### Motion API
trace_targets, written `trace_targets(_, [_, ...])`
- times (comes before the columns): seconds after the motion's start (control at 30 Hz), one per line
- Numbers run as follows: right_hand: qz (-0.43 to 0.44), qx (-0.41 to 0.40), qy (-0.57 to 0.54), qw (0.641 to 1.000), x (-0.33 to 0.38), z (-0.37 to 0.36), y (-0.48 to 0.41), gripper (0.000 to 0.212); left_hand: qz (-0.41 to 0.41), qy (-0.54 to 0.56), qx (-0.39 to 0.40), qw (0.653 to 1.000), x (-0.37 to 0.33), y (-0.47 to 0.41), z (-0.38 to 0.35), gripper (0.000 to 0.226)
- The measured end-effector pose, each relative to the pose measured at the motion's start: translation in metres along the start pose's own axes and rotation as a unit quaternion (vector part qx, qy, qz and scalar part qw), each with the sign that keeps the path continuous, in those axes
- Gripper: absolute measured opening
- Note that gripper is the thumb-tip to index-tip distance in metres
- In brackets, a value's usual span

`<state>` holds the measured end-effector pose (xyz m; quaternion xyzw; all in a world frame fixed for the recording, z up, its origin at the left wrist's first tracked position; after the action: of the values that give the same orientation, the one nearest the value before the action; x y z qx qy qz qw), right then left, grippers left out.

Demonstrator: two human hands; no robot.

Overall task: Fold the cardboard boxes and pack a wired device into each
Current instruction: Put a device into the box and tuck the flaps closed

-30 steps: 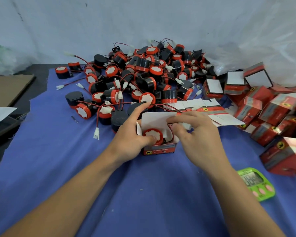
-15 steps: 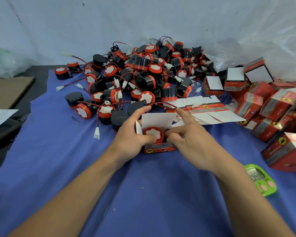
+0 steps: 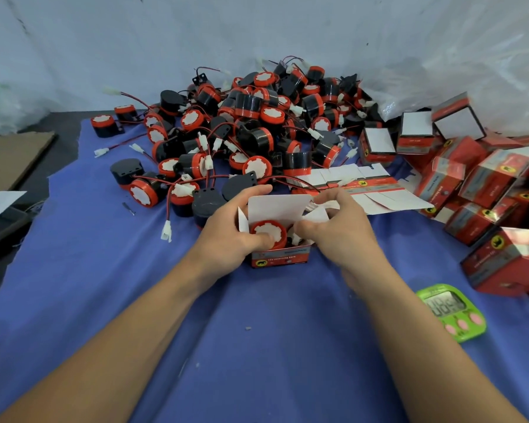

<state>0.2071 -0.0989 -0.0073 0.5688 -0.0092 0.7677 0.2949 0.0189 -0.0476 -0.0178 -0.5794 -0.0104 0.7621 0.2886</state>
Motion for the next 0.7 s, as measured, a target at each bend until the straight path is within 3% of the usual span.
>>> trace_targets(0.1, [-0.006,0.01,0.028,1.0,0.004,0.0,-0.006,0.026,-0.003,-0.004,0.006,1.0,-0.002,0.0,-0.002,0.073])
trace_targets(0.27, [0.033,-0.108,0.189,0.976,0.017,-0.007,-0.002,0.021,-0.008,-0.013,0.007,1.0,-0.003,0.0,-0.002,0.07])
trace_targets(0.4, [0.064,-0.139,0.166,0.974,0.015,-0.003,0.001,0.02,-0.007,0.006,0.0,1.0,-0.002,0.001,-0.002,0.069])
trace_targets(0.5, [0.053,-0.072,0.052,0.995,0.002,-0.004,-0.002,0.012,-0.001,0.034,-0.008,0.999,-0.001,0.003,-0.004,0.062])
trace_targets(0.57, [0.007,0.037,-0.04,0.998,-0.008,-0.012,-0.006,0.005,0.006,0.043,-0.013,0.999,0.0,0.004,-0.004,0.059])
trace_targets(0.63, [-0.002,0.15,-0.091,0.985,-0.009,-0.019,-0.005,0.012,0.01,0.047,-0.016,0.999,0.001,0.005,-0.004,0.059])
trace_targets(0.7, [-0.01,0.202,-0.127,0.971,-0.008,-0.018,-0.004,0.028,0.015,0.054,-0.018,0.998,0.003,0.006,-0.003,0.059])
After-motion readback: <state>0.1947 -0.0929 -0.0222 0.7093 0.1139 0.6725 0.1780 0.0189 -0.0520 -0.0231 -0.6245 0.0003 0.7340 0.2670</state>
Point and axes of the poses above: each hand's wrist, its own y-axis away from the middle knuckle, its own z-axis out of the back of the hand, x = y × z, the point moved 8 cm from there along -y, towards the middle knuckle, and after that the axes turned 15 degrees about -z, right-handed, at the moved point
